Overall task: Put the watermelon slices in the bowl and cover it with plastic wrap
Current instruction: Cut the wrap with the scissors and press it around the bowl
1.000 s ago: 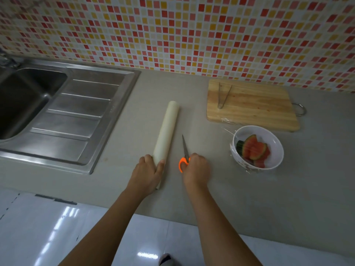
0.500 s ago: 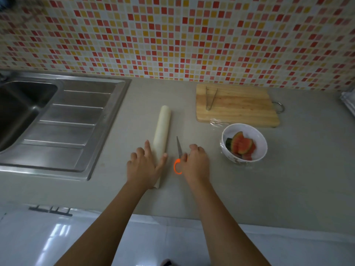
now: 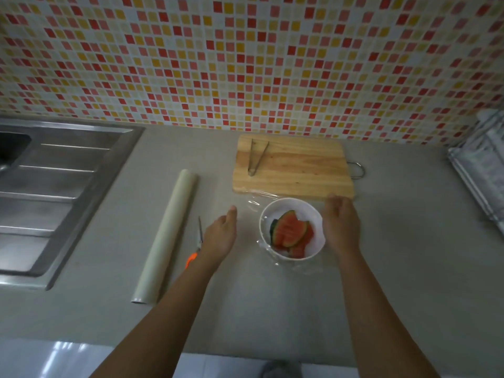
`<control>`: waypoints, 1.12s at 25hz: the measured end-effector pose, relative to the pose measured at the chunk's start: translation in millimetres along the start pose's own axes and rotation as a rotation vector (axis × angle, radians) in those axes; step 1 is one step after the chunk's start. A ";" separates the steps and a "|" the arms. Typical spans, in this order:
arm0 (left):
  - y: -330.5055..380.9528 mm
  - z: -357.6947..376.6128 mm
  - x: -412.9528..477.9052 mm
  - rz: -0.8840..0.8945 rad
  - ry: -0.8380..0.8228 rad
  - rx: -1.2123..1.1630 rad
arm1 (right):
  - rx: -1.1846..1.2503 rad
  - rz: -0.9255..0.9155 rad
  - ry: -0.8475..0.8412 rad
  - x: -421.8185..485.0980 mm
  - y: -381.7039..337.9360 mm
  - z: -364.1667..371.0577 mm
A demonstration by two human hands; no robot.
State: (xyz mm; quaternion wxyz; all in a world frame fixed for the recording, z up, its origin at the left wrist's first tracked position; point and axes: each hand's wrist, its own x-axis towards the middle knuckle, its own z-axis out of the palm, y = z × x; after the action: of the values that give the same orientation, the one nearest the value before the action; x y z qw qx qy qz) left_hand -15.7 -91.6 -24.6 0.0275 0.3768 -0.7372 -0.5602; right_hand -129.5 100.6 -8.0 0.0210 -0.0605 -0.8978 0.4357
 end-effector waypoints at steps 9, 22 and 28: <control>9.6 49.8 18.7 -0.130 -0.191 -0.370 | 0.155 0.323 -0.821 52.6 46.6 19.9; -24.4 56.7 -19.7 0.038 0.109 -0.113 | 0.267 0.462 -0.729 61.4 33.9 22.3; -27.9 63.2 -20.7 0.100 0.269 -0.063 | 0.688 0.556 -0.389 61.2 32.6 26.9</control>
State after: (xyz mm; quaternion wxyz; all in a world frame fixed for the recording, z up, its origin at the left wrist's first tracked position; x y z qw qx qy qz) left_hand -15.6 -31.1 -63.8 0.1658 0.4102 -0.7267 -0.5256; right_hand -189.7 107.4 -51.1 -0.2459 -0.2050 -0.6387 0.6997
